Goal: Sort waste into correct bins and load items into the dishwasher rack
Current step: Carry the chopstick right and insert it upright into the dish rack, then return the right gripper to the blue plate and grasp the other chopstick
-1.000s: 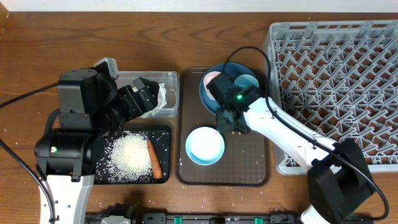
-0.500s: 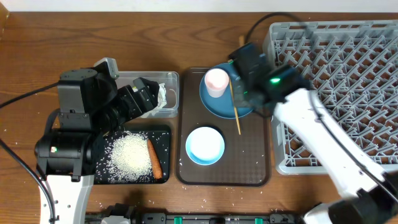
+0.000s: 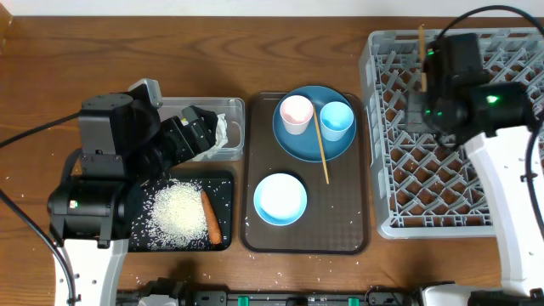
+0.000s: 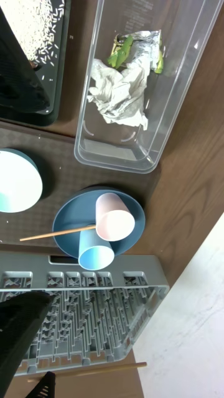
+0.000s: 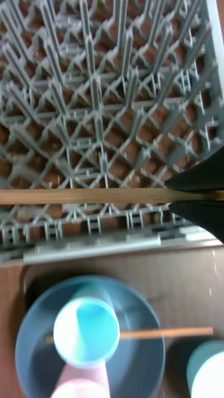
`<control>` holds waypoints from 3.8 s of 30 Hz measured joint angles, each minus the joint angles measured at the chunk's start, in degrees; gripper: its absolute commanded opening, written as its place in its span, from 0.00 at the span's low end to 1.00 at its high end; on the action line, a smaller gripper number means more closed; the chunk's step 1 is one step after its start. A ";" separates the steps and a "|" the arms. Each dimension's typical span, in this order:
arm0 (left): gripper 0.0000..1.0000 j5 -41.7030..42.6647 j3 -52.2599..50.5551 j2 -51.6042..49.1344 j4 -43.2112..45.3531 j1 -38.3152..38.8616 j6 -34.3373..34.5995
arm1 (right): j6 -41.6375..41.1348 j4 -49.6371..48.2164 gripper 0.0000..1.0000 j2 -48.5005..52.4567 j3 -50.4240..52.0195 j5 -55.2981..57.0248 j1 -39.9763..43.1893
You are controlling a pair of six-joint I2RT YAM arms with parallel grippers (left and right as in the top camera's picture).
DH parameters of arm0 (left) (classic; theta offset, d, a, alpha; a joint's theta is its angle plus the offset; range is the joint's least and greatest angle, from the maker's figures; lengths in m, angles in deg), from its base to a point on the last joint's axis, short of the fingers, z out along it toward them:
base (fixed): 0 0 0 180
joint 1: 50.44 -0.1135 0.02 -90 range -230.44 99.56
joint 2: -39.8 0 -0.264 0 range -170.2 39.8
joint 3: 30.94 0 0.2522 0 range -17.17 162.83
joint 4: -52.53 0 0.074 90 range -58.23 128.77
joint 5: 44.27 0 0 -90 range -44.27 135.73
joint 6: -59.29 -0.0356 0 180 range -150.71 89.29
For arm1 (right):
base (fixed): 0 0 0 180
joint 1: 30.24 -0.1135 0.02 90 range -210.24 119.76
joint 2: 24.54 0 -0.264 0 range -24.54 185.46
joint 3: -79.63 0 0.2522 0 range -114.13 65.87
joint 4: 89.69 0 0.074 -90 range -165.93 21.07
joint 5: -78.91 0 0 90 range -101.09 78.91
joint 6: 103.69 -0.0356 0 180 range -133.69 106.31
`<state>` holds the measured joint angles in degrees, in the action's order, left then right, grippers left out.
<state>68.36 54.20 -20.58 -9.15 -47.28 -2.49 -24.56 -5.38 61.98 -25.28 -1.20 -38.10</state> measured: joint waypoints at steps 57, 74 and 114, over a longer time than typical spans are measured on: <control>0.94 -0.02 0.00 0.00 -0.02 -0.02 0.00 | 5.90 -17.75 0.01 6.67 21.88 -11.23 1.51; 0.94 -0.02 0.00 0.00 -0.02 -0.02 0.00 | 5.42 -17.75 0.27 6.67 21.90 -11.69 1.51; 0.94 -0.02 0.00 0.00 0.00 -0.02 0.00 | -1.53 -6.54 0.42 6.75 12.98 -21.84 -5.57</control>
<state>68.34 54.20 -20.58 -9.15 -47.30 -2.49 -26.09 -11.92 68.74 -12.30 -23.03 -43.68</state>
